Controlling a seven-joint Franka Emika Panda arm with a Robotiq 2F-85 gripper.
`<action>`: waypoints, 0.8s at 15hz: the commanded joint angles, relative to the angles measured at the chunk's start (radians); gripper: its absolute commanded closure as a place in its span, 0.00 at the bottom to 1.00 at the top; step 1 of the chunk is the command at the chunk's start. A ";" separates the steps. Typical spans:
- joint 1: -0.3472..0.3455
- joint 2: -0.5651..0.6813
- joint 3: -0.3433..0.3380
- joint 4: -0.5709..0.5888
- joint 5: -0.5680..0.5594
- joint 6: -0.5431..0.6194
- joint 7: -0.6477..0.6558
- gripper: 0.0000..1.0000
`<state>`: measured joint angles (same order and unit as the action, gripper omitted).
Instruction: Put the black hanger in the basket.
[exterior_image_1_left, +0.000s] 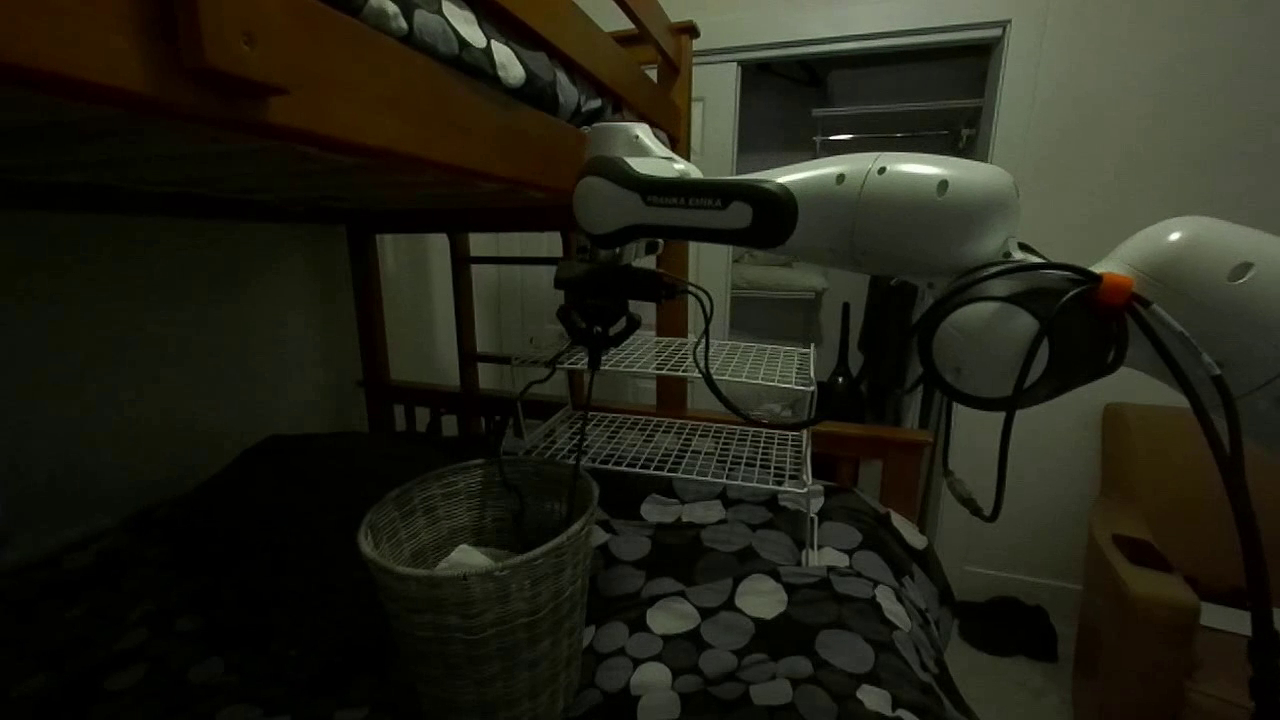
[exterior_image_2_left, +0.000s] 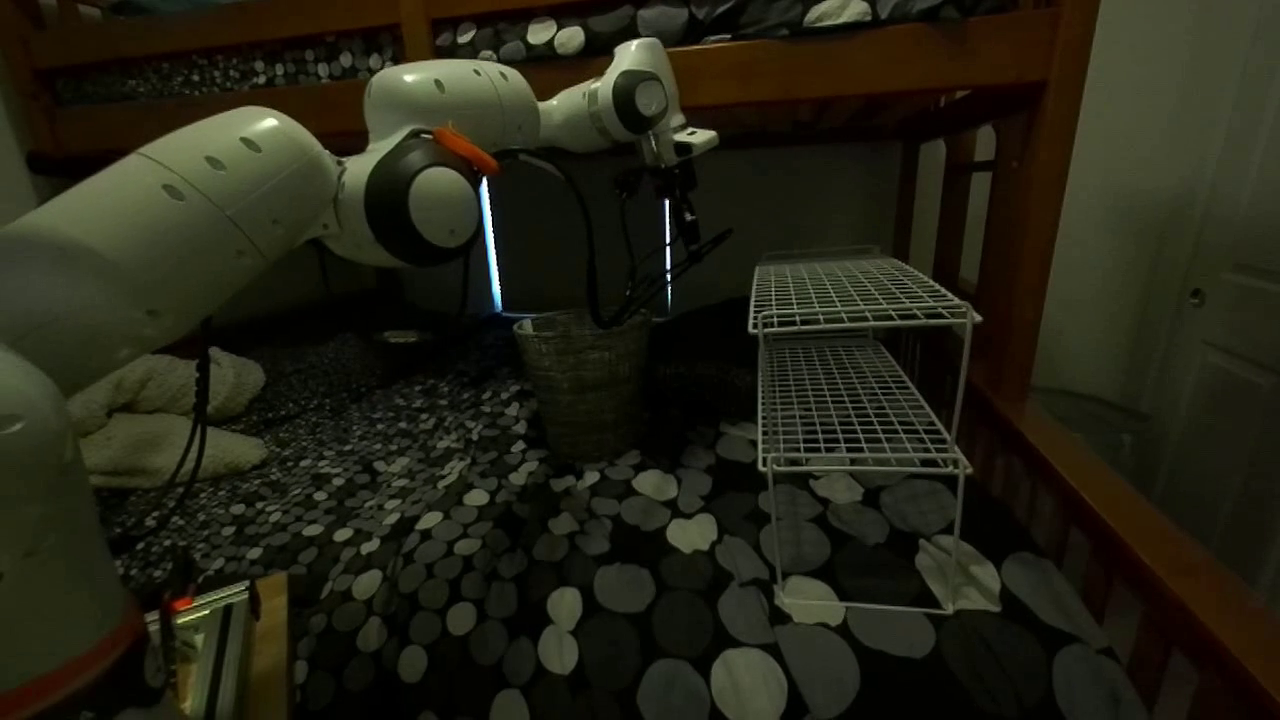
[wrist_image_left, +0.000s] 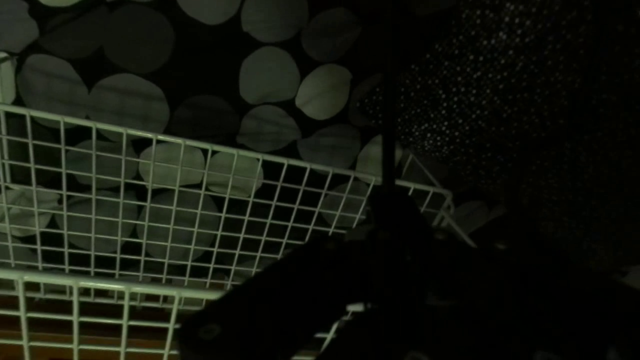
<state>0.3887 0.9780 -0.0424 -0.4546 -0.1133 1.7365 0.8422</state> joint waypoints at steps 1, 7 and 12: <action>0.037 0.015 -0.013 0.010 -0.034 -0.041 -0.109 0.98; -0.022 -0.034 0.001 0.002 0.014 -0.063 -0.140 0.38; -0.156 -0.061 0.008 -0.010 0.024 -0.078 -0.380 0.01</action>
<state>0.3012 0.9328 -0.0448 -0.4441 -0.1145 1.6836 0.6036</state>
